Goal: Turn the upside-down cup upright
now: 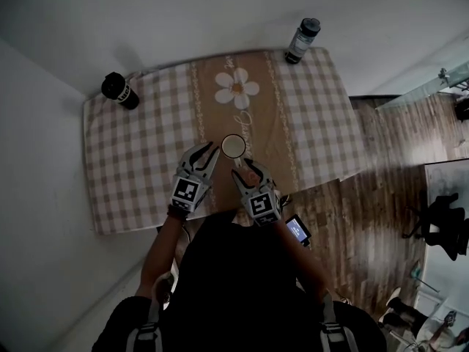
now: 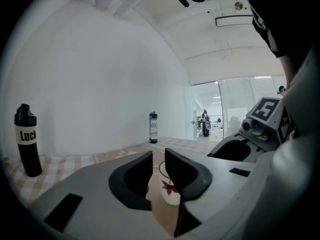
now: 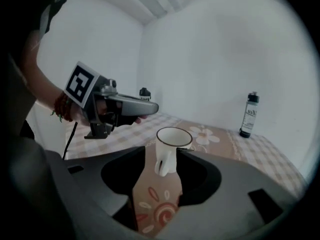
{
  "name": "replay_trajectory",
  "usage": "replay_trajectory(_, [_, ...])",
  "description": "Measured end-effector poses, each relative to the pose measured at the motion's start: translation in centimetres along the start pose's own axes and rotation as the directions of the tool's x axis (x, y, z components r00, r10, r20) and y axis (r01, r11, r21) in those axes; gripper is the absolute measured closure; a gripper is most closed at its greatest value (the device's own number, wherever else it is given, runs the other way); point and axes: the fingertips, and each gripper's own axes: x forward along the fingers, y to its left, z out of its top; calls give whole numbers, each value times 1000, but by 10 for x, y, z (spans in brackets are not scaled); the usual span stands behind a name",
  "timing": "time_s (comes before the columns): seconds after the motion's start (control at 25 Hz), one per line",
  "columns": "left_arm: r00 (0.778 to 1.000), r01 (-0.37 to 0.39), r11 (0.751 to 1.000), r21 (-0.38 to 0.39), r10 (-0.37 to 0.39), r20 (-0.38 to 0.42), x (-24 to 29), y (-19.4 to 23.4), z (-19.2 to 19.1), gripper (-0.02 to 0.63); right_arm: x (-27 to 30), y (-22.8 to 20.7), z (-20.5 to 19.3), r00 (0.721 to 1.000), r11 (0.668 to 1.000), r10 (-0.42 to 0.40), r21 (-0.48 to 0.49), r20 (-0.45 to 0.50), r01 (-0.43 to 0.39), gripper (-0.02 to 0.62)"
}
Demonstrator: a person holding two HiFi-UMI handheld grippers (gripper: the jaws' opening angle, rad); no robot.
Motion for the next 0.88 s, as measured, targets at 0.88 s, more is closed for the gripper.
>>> replay_trajectory(0.88, [995, 33, 980, 195, -14, -97, 16, -18, -11, 523, 28, -7, -29, 997, 998, 53, 30, -56, -52, 522])
